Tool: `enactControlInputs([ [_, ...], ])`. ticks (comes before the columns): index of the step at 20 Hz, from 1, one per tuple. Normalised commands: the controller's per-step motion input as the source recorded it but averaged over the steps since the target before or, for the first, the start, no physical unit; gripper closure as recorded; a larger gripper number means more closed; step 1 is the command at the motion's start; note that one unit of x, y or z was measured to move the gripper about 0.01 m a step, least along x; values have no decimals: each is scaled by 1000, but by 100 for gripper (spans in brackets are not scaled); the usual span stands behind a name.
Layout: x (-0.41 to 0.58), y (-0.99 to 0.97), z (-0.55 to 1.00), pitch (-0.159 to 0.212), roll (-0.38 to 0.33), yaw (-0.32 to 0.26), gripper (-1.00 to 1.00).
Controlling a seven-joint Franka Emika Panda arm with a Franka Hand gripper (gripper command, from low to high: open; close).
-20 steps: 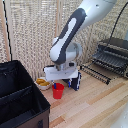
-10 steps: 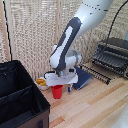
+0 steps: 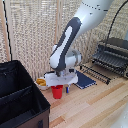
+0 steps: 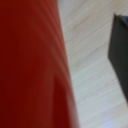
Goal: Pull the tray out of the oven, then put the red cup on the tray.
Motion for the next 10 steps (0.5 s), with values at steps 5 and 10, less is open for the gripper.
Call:
enactControlInputs([
  [5,0,0,394,-58,7,-88,100],
  [10,2,-18,477,-15,51,-42,100],
])
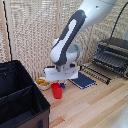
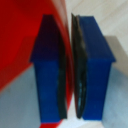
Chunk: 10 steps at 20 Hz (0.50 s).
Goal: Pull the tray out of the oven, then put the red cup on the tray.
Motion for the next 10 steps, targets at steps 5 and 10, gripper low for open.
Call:
enactControlInputs([
  [5,75,-91,714,5,55,-82,100],
  [10,207,-190,901,0,74,-106,100],
])
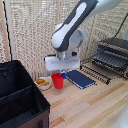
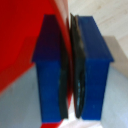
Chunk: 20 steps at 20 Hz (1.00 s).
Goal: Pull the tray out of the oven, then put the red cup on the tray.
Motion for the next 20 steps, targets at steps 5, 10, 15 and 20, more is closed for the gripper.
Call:
enactControlInputs([
  [5,270,-196,803,1,0,-213,100],
  [10,243,-313,835,55,0,-256,100],
  [15,201,-573,774,86,0,-195,100],
  [20,101,-861,561,106,0,-109,100],
])
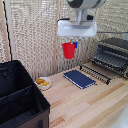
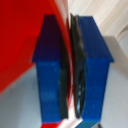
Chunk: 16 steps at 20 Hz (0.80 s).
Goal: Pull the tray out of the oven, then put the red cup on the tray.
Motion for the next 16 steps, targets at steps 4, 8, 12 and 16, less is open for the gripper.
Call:
enactControlInputs([
  [4,99,-934,326,50,0,-90,100],
  [8,127,-991,132,30,0,-64,100],
  [12,152,-1000,4,25,0,-45,100],
  [16,168,-1000,0,14,0,-35,100],
])
